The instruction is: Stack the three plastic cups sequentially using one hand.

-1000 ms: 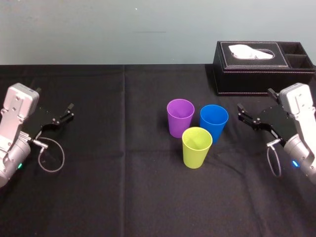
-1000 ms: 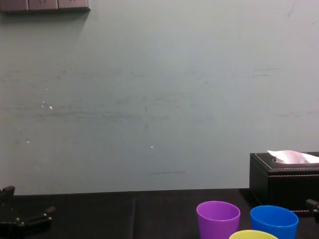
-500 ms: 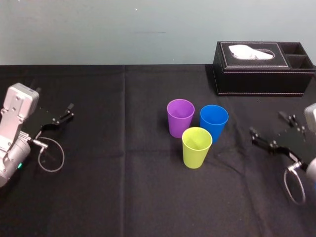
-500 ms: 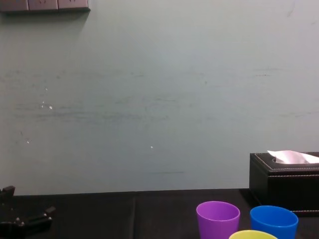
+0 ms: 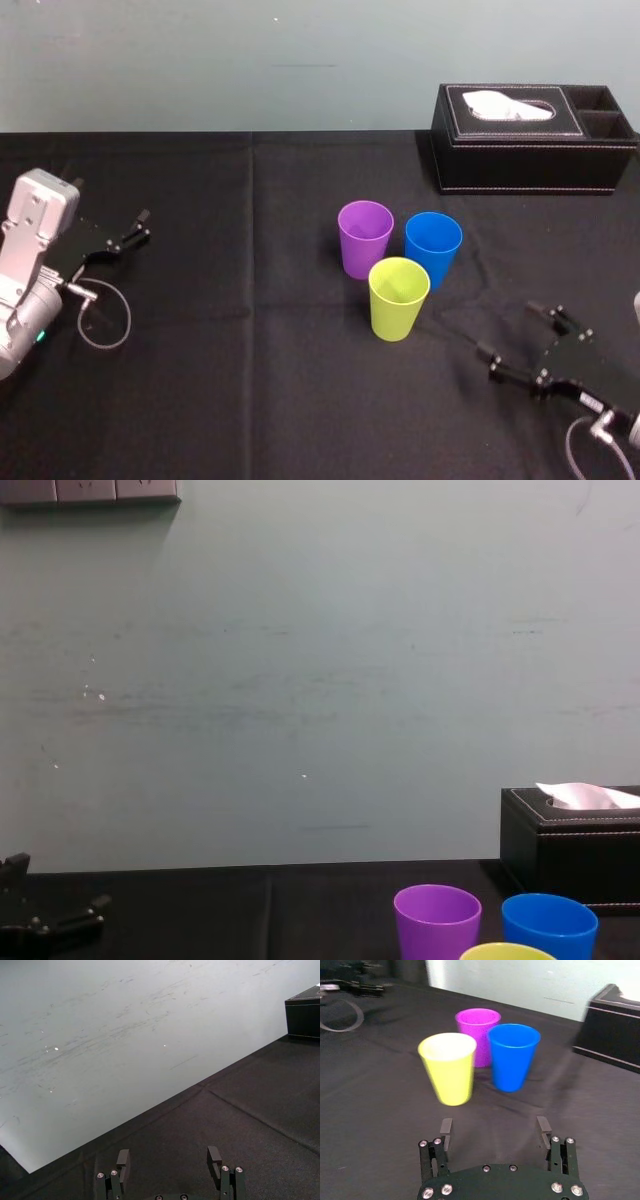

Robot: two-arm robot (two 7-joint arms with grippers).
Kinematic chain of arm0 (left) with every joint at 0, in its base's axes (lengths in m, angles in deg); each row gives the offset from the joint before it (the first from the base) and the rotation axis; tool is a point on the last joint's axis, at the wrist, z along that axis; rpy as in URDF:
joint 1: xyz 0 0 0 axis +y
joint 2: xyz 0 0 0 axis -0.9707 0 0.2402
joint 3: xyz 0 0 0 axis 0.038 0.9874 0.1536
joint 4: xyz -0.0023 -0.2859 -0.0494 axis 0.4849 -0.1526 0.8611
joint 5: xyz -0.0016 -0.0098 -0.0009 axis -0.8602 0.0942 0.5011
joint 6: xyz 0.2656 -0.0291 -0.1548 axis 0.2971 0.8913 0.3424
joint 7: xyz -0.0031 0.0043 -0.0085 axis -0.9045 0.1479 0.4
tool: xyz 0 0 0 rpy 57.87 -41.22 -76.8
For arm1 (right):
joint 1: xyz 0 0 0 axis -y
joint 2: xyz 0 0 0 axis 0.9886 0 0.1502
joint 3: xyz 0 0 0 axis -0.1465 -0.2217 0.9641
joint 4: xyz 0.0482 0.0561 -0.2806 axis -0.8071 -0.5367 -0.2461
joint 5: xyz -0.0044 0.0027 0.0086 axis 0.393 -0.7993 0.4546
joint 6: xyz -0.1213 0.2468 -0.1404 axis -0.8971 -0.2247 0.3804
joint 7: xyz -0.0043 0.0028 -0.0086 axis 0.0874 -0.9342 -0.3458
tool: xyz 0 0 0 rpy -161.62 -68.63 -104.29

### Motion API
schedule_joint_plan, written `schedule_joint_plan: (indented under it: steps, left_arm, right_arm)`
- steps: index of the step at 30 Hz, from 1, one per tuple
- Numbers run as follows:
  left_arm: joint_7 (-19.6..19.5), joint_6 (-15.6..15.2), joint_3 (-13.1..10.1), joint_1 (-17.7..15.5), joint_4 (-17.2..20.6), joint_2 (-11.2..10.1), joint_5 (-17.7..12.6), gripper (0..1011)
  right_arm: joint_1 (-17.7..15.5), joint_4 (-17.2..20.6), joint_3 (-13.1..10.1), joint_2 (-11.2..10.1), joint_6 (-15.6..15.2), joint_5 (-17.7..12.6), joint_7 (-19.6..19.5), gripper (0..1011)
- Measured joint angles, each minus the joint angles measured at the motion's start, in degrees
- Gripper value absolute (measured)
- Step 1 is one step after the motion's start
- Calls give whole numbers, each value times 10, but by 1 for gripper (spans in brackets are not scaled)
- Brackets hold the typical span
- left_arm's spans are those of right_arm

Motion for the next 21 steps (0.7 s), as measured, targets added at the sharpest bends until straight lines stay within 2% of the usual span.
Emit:
schedule_joint_plan:
  steps: [3, 10, 21]
  left_arm:
    - [0, 0, 0, 0, 0, 0, 0, 1011]
    - [0, 0, 0, 0, 0, 0, 0, 1011]
    - [0, 0, 0, 0, 0, 0, 0, 1011]
  right_arm:
    - [-10, 6, 0, 1, 10, -1, 12, 1000]
    - [-22, 25, 11, 20, 26, 5, 37, 1000]
    - [-6, 28, 26, 63, 25, 40, 31, 1000]
